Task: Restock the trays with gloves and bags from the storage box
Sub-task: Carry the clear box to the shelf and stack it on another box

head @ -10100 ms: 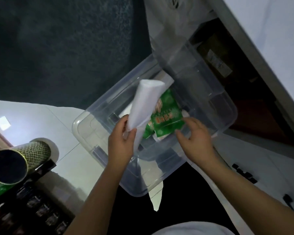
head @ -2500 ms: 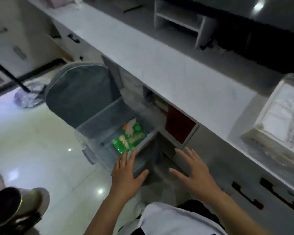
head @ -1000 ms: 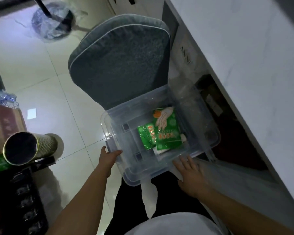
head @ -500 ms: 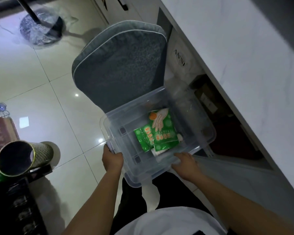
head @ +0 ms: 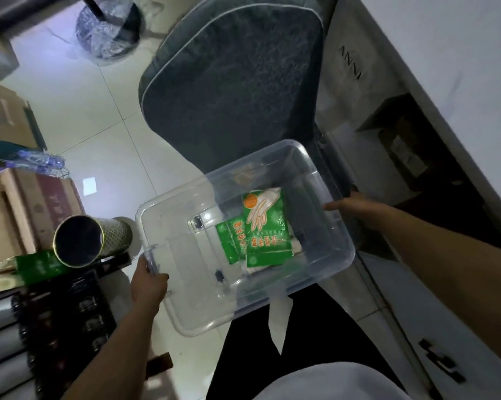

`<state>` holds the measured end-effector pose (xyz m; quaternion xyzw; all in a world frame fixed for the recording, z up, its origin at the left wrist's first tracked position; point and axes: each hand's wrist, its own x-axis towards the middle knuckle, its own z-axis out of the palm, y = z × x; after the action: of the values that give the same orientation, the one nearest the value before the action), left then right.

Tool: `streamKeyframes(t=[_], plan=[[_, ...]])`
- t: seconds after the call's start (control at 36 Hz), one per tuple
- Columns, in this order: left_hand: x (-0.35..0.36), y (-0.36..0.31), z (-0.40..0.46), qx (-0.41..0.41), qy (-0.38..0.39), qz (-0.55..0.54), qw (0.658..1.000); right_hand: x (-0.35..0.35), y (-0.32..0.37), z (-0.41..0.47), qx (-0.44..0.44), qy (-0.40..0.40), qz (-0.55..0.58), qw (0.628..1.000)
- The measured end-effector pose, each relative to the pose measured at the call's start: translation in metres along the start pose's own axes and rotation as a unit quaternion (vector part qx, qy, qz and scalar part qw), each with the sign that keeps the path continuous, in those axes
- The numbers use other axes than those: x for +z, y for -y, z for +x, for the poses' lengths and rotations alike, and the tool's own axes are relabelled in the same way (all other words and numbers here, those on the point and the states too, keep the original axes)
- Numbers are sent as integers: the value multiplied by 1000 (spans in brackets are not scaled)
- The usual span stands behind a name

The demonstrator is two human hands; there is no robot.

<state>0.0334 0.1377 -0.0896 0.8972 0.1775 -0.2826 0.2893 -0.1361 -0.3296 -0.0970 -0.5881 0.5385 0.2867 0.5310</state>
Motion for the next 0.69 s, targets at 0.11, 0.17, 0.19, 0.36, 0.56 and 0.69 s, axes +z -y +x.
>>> streamKeyframes(t=[0.11,0.17,0.19,0.36,0.56,0.69], plan=[[4,-1,8,-13,-9,-23,1000,3,15,8,10,111,95,989],[6,-2,12,-19,-13,-32,999,6,18,12,-5,87,116,989],[7,-3,13,-21,-15,-33,999,8,18,14,-11,73,119,990],[0,-14,9,-15,-6,-23,1000,13,11,6,-61,-77,86,991],[-16,-55,4,65,52,8,996,23,-22,-65,-45,-157,127,978],[-31,-95,10,154,147,51,976,42,-66,-140,-10,-213,324,922]])
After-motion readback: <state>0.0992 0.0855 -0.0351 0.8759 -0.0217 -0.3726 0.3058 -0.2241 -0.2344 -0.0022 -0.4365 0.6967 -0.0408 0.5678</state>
